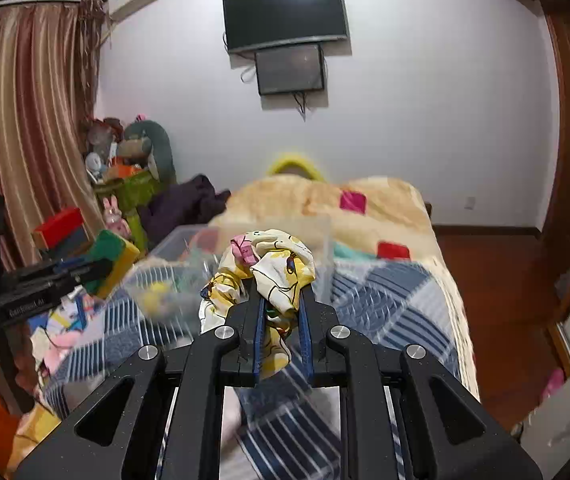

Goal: Organize soft objects
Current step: 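Drop the sponge into the box while the right drops the floral fabric in, then grasp the beaded bracelet with the left tool while the right grasps the white pouch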

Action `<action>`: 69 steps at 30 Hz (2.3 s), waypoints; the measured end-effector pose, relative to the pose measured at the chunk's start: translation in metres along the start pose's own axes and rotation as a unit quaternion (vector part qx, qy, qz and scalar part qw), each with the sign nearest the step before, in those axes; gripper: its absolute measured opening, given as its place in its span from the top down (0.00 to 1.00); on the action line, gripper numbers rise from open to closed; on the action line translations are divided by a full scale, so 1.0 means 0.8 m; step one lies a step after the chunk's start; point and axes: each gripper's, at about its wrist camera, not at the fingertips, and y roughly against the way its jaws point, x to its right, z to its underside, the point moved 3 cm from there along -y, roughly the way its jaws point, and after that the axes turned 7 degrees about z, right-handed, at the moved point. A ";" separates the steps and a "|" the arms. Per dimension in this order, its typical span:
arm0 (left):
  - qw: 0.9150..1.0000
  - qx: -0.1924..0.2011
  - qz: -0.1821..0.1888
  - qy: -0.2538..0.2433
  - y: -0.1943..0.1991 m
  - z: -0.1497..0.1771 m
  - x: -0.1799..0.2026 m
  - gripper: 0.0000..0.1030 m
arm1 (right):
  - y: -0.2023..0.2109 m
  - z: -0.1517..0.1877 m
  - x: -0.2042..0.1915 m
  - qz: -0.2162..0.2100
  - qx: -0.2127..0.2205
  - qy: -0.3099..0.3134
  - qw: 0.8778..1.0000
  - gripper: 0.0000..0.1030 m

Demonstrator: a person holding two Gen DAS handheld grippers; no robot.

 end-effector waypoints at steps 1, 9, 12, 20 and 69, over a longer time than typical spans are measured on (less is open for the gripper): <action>1.000 0.003 -0.003 0.000 -0.002 -0.004 -0.003 0.69 | -0.004 -0.008 -0.003 -0.003 0.005 0.000 1.000 0.87; 1.000 0.001 -0.015 0.008 -0.037 -0.027 -0.021 0.69 | -0.045 -0.035 -0.029 -0.007 0.006 0.013 1.000 0.87; 1.000 -0.008 -0.018 0.009 -0.054 -0.028 -0.023 0.69 | -0.066 -0.032 -0.030 -0.006 -0.012 0.011 1.000 0.87; 0.998 -0.046 -0.008 0.031 -0.099 -0.013 -0.033 0.69 | -0.118 -0.013 -0.023 -0.005 -0.077 -0.009 0.997 0.87; 0.995 -0.097 -0.014 0.008 -0.031 0.084 -0.002 0.04 | -0.052 0.087 -0.059 -0.053 -0.125 0.055 0.989 0.20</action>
